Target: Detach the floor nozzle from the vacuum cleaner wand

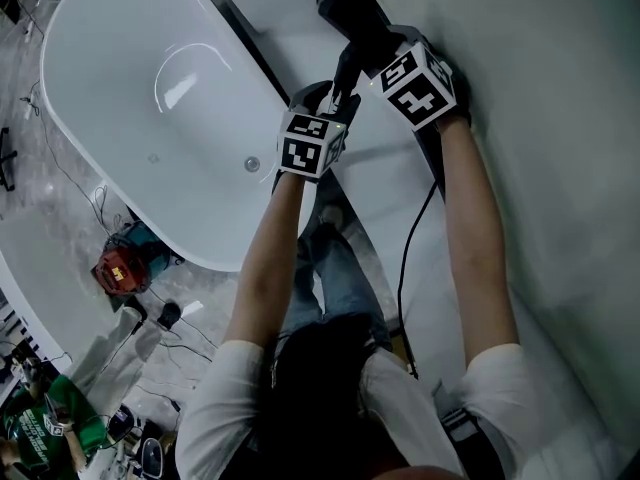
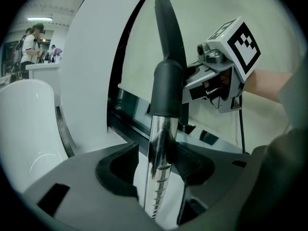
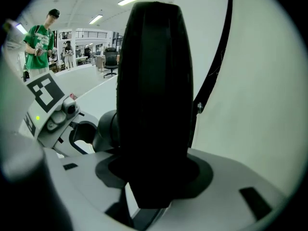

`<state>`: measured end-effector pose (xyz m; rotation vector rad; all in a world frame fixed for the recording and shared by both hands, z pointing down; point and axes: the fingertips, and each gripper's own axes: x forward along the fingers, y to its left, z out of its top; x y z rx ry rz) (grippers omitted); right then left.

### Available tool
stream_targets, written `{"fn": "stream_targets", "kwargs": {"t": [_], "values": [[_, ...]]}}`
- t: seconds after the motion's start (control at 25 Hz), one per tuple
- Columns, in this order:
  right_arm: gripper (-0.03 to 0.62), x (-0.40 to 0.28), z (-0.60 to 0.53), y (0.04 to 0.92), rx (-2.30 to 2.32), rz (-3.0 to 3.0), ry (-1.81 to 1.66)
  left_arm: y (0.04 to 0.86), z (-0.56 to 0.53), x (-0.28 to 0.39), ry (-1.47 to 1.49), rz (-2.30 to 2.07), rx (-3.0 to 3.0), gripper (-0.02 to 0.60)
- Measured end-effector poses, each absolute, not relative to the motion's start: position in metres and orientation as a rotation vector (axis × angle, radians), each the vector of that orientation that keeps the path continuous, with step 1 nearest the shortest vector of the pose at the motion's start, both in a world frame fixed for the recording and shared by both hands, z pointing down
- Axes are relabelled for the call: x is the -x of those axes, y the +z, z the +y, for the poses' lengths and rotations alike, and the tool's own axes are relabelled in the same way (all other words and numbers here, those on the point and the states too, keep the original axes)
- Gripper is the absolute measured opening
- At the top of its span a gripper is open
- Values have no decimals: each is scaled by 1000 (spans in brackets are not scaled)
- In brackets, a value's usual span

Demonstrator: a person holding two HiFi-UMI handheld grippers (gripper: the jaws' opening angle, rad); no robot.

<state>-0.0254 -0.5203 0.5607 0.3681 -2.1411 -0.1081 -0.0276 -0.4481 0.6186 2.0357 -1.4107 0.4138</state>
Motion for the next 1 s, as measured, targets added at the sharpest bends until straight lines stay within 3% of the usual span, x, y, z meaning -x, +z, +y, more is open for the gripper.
{"fn": "stream_targets", "kwargs": {"t": [0.12,0.24,1.0], "values": [[224,23,-518,560,-366,-2152,-112,621,-449,22,434,-1385,-2056,209],[224,18,-516,560,-370,-2161,-113,620,-446,12,432,-1355,-2081,153],[223,13,-511,546,-493,-2231,-162,614,-442,11,357,-1387,-2105,150]]}}
